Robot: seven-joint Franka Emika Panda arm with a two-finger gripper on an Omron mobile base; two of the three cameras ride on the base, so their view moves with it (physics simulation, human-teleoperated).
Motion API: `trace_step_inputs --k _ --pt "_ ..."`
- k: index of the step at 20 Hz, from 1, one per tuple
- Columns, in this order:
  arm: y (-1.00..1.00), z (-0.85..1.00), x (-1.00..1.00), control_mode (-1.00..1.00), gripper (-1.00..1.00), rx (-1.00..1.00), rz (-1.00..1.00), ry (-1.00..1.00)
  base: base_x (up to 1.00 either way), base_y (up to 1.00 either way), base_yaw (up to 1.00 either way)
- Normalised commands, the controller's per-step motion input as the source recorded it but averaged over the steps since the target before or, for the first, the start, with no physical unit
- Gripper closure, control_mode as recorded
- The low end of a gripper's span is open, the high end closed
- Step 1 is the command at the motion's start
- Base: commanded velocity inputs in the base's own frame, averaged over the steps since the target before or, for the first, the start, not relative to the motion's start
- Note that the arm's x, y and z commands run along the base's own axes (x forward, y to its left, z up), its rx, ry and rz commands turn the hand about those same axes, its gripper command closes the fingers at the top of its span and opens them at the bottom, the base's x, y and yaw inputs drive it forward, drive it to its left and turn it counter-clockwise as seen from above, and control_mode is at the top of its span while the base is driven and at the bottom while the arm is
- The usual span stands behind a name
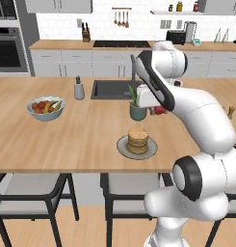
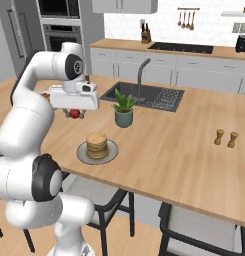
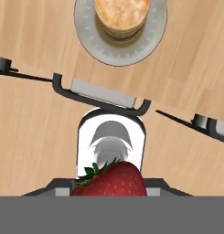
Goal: Take the strawberry from the fridge and place it on top of the pancake, located on the dining counter.
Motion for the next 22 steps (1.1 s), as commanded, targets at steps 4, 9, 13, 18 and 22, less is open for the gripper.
trace_step_inputs --k 4,9,13,18,22 --pt "-0.01 -0.28 0.54 -1.0 1.0 0.0 0.0 0.0 0.0 0.0 0.0" --pt "0.0 -0.36 0.58 -1.0 1.0 0.0 0.0 0.0 0.0 0.0 0.0" --pt "0.0 -0.3 0.59 -1.0 1.0 0.0 0.0 0.0 0.0 0.0 0.0" --pt "0.0 -0.18 0.53 -1.0 1.0 0.0 0.0 0.0 0.0 0.0 0.0" --pt "0.0 -0.19 0.48 -1.0 1.0 -0.01 0.0 0.0 0.0 0.0 0.0"
